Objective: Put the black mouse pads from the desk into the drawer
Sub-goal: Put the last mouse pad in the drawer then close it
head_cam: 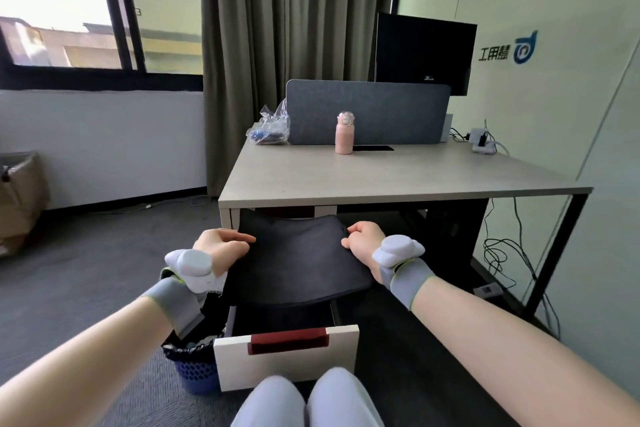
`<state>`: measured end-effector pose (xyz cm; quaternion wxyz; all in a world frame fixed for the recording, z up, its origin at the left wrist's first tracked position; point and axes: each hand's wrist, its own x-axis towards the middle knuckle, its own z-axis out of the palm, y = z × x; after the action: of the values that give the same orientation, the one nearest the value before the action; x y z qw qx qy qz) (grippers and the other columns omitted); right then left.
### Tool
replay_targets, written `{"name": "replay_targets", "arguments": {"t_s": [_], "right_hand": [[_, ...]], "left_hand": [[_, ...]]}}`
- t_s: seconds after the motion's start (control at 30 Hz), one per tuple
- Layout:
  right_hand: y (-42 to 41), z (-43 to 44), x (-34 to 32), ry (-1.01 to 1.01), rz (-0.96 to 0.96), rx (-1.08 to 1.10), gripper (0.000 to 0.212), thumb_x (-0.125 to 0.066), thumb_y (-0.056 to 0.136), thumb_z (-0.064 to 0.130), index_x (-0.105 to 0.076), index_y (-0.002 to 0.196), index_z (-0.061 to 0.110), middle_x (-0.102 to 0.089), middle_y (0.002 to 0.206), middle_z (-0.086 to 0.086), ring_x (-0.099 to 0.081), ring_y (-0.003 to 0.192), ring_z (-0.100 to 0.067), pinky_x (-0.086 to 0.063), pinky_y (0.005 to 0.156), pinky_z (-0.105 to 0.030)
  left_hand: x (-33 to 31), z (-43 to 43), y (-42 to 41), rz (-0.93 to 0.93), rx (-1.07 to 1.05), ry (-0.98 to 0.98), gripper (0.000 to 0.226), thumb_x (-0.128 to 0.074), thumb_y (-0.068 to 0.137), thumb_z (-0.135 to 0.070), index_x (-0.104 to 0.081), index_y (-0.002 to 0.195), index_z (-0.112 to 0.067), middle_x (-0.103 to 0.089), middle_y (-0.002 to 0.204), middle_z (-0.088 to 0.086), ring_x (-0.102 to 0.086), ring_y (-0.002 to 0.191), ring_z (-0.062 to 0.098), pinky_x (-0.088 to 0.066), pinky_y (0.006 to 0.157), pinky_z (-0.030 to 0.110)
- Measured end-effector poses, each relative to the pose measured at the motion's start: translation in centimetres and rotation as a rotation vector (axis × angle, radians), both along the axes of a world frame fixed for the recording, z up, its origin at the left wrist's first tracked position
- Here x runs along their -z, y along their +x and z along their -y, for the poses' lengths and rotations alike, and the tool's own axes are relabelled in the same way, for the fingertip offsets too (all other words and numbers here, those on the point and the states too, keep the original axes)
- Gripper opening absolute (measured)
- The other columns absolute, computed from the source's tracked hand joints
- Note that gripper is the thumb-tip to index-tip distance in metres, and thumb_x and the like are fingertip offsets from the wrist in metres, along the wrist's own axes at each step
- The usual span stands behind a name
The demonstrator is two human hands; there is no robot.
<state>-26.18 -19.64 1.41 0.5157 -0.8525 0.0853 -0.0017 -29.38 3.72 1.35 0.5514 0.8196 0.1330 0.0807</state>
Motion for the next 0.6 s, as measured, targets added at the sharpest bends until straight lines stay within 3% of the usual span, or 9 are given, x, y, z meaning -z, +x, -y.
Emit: {"name": "replay_targets", "arguments": {"t_s": [0.13,0.2,0.27,0.33,0.4,0.47,0.6], "right_hand": [[3.3,0.0,1.8,0.001,-0.046,-0.014,0.039,-0.054,0.087,0.01,-0.056,0.126,0.01,-0.061,0.116,-0.013,-0.054,0.097,-0.023,-0.041,0.085,-0.026],[5.4,-0.4,3.4,-0.003,-0.086,-0.019,0.041,-0.055,0.086,0.009,-0.055,0.127,0.01,-0.061,0.117,-0.013,-0.057,0.103,-0.025,-0.042,0.087,-0.027],[8.0,-1.1,5.7,-0.008,-0.139,-0.031,0.042,-0.056,0.085,0.009,-0.056,0.127,0.01,-0.062,0.119,-0.013,-0.058,0.105,-0.026,-0.043,0.085,-0.026],[9.2,-1.1,7.5,-0.021,-0.182,-0.022,0.041,-0.055,0.084,0.009,-0.057,0.125,0.012,-0.063,0.109,-0.013,-0.057,0.093,-0.024,-0.041,0.076,-0.022],[10.4,-1.3,9.7,-0.031,-0.225,-0.015,0.039,-0.053,0.083,0.009,-0.06,0.122,0.013,-0.059,0.096,-0.008,-0.055,0.087,-0.022,-0.041,0.067,-0.021],[12.7,-1.7,13.0,-0.054,-0.299,-0.015,0.039,-0.052,0.083,0.011,-0.061,0.12,0.015,-0.058,0.094,-0.006,-0.056,0.086,-0.023,-0.04,0.06,-0.02],[14.3,-1.9,16.7,-0.084,-0.399,-0.03,0.041,-0.052,0.083,0.016,-0.058,0.123,0.019,-0.059,0.097,-0.005,-0.062,0.097,-0.026,-0.048,0.084,-0.028]], "left_hand": [[2.0,-0.3,3.3,-0.071,-0.021,-0.026,0.037,-0.051,0.075,-0.001,-0.077,0.1,-0.013,-0.06,0.069,0.002,-0.051,0.065,0.016,-0.044,0.076,0.025],[3.4,-0.6,5.1,-0.129,-0.033,-0.021,0.038,-0.052,0.076,-0.002,-0.076,0.102,-0.014,-0.061,0.067,0.002,-0.05,0.062,0.015,-0.049,0.079,0.03],[5.3,-0.9,7.3,-0.191,-0.04,-0.019,0.038,-0.052,0.077,-0.004,-0.075,0.105,-0.017,-0.07,0.083,0.009,-0.057,0.068,0.019,-0.052,0.087,0.033],[6.8,-0.6,8.2,-0.231,-0.036,-0.023,0.038,-0.053,0.078,-0.004,-0.074,0.107,-0.017,-0.071,0.113,0.015,-0.067,0.094,0.031,-0.051,0.092,0.033],[8.6,-0.4,9.1,-0.248,-0.043,-0.019,0.039,-0.052,0.079,-0.004,-0.073,0.11,-0.017,-0.068,0.121,0.016,-0.062,0.113,0.036,-0.049,0.097,0.037],[11.4,-0.3,11.2,-0.272,-0.052,0.011,0.041,-0.052,0.08,-0.003,-0.072,0.112,-0.017,-0.068,0.122,0.016,-0.059,0.116,0.037,-0.047,0.099,0.04],[14.5,-0.1,12.6,-0.319,-0.055,0.053,0.043,-0.051,0.081,-0.002,-0.07,0.115,-0.019,-0.066,0.127,0.005,-0.063,0.113,0.033,-0.049,0.099,0.037]]}}
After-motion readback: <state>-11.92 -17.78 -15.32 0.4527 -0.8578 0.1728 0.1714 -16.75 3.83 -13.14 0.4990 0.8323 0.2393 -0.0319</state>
